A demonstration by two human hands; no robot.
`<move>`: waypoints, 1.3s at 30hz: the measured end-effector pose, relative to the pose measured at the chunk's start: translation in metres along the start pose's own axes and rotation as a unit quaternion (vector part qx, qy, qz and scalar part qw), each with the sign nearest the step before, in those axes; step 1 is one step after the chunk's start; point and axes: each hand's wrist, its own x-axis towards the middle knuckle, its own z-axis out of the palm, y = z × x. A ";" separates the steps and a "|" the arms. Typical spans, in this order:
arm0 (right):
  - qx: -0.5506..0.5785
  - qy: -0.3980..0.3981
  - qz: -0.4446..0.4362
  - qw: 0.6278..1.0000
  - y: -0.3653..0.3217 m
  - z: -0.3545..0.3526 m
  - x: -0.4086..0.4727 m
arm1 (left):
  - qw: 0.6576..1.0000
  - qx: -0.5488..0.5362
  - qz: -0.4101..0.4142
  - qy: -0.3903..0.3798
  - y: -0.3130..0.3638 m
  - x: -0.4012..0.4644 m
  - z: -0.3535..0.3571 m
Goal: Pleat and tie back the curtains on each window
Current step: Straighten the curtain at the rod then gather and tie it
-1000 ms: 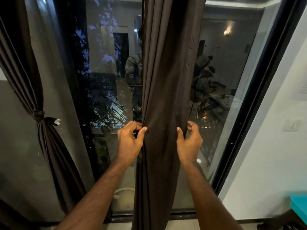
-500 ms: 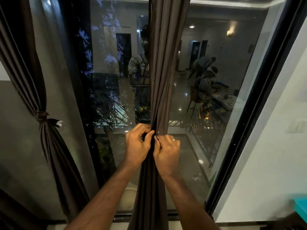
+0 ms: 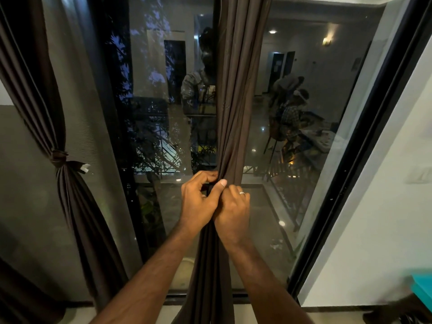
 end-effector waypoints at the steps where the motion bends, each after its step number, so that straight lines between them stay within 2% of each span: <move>1: 0.001 -0.004 0.003 1.000 0.001 0.001 0.000 | 1.000 0.000 -0.003 0.009 0.001 0.000 0.000; 5: 0.025 -0.033 -0.008 0.999 0.000 0.000 0.002 | 1.000 0.015 -0.015 0.018 0.001 0.007 -0.002; 8: 0.112 -0.074 0.004 0.991 0.006 -0.008 0.002 | 0.999 0.018 -0.025 0.016 -0.003 0.014 -0.010; 10: 0.196 -0.053 0.065 0.977 0.013 -0.015 0.006 | 0.999 0.021 -0.029 0.017 -0.008 0.016 -0.017; 13: 0.241 0.014 0.176 0.954 0.024 -0.020 0.024 | 0.999 0.012 -0.044 0.017 -0.012 0.017 -0.023; 16: 0.304 -0.011 0.277 0.911 0.037 -0.015 0.043 | 0.997 -0.020 -0.070 0.010 -0.009 0.016 -0.026; 19: 0.397 -0.060 0.289 0.869 0.037 -0.015 0.050 | 0.999 0.007 -0.054 0.002 -0.013 0.017 -0.029; 20: 0.400 -0.074 0.278 0.870 0.032 -0.017 0.049 | 0.999 0.023 -0.046 0.008 -0.014 0.018 -0.029; 23: 0.351 -0.083 0.217 0.907 0.016 -0.017 0.036 | 0.998 0.046 -0.022 0.047 -0.013 0.020 -0.030; 26: 0.303 -0.032 0.178 0.936 0.020 -0.014 0.030 | 0.996 0.066 -0.018 0.055 -0.013 0.021 -0.031; 28: 0.308 -0.007 0.186 0.933 0.024 -0.013 0.031 | 0.996 0.066 -0.022 0.057 -0.015 0.022 -0.032; 31: 0.330 -0.059 0.190 0.923 0.018 -0.013 0.031 | 0.996 0.065 -0.021 0.055 -0.013 0.021 -0.030; 35: 0.353 -0.077 0.260 0.895 0.021 -0.011 0.039 | 0.997 0.054 -0.024 0.047 -0.012 0.019 -0.026; 37: 0.343 -0.123 0.237 0.900 0.023 -0.008 0.040 | 0.996 0.062 -0.024 0.053 -0.014 0.019 -0.026; 39: 0.331 -0.115 0.204 0.914 0.021 -0.008 0.039 | 0.996 0.071 -0.023 0.055 -0.017 0.020 -0.026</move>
